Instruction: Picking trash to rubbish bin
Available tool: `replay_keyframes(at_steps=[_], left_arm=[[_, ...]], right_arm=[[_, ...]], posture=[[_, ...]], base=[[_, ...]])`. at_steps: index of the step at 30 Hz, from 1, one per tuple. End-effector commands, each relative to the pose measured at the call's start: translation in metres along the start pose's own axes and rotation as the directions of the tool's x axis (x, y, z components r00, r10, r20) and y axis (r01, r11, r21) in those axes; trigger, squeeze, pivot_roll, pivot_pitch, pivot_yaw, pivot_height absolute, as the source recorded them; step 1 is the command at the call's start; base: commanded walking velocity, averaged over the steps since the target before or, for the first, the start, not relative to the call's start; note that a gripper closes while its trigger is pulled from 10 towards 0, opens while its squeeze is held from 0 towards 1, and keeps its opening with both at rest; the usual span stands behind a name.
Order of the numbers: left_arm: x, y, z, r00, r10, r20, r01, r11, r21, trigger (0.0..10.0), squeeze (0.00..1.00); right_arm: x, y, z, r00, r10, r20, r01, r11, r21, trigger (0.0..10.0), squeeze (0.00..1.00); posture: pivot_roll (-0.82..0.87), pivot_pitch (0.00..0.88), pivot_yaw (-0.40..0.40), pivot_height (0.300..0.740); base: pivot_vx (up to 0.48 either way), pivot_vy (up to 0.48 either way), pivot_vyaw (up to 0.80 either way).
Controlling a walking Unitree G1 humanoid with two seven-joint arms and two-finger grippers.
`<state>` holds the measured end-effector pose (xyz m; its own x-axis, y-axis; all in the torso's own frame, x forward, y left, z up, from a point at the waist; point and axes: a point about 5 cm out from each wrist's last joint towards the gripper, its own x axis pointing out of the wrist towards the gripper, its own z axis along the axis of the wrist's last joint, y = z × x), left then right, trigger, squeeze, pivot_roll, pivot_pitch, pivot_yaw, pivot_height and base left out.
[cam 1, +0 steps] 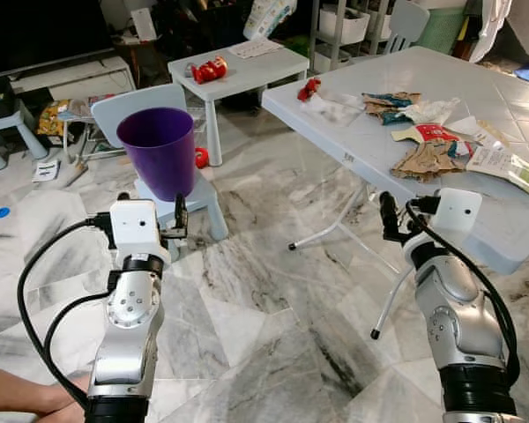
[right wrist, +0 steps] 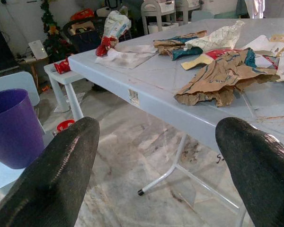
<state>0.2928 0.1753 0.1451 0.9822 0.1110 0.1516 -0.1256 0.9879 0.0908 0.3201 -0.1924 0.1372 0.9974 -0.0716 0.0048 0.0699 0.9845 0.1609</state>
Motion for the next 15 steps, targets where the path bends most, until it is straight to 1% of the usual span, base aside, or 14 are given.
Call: replay_keyframes(at_steps=[1,9,10,11,13,15], left_arm=[[0.001,0.0,0.005,1.0,0.007,0.014,-0.007,1.0,0.001,10.0,0.0],[0.001,0.0,0.005,1.0,0.007,0.014,-0.007,1.0,0.001,10.0,0.0],[0.006,-0.005,0.007,1.0,0.012,0.004,-0.012,0.999,-0.048,10.0,0.0],[0.006,-0.005,0.007,1.0,0.012,0.004,-0.012,0.999,-0.048,10.0,0.0],[0.011,-0.012,0.009,1.0,0.016,-0.005,-0.017,0.994,-0.106,10.0,0.0],[0.013,-0.014,0.01,1.0,0.017,-0.007,-0.018,0.993,-0.12,10.0,0.0]], right_arm=[[-0.001,-0.001,0.002,1.0,-0.008,0.004,0.008,1.0,-0.001,10.0,0.0],[-0.001,-0.001,0.002,1.0,-0.008,0.004,0.008,1.0,-0.001,10.0,0.0],[-0.002,-0.003,0.003,1.0,-0.016,-0.014,0.016,1.0,-0.002,10.0,0.0],[-0.002,-0.003,0.003,1.0,-0.016,-0.014,0.016,1.0,-0.002,10.0,0.0],[-0.002,-0.005,0.003,0.999,-0.017,-0.027,0.018,1.0,0.013,10.0,0.0],[-0.002,-0.006,0.003,0.999,-0.017,-0.028,0.017,1.0,0.017,10.0,0.0]], posture=[[0.01,0.0,-0.014,0.74],[0.01,0.0,-0.014,0.74],[-0.02,0.0,-0.016,0.74],[-0.02,0.0,-0.016,0.74],[-0.02,0.0,-0.016,0.74],[-0.02,0.0,-0.016,0.74]], base=[[0.0,0.0,0.0],[0.0,0.0,0.0],[0.0,0.0,0.0],[0.0,0.0,0.0],[0.0,0.0,0.0],[0.0,0.0,0.0]])
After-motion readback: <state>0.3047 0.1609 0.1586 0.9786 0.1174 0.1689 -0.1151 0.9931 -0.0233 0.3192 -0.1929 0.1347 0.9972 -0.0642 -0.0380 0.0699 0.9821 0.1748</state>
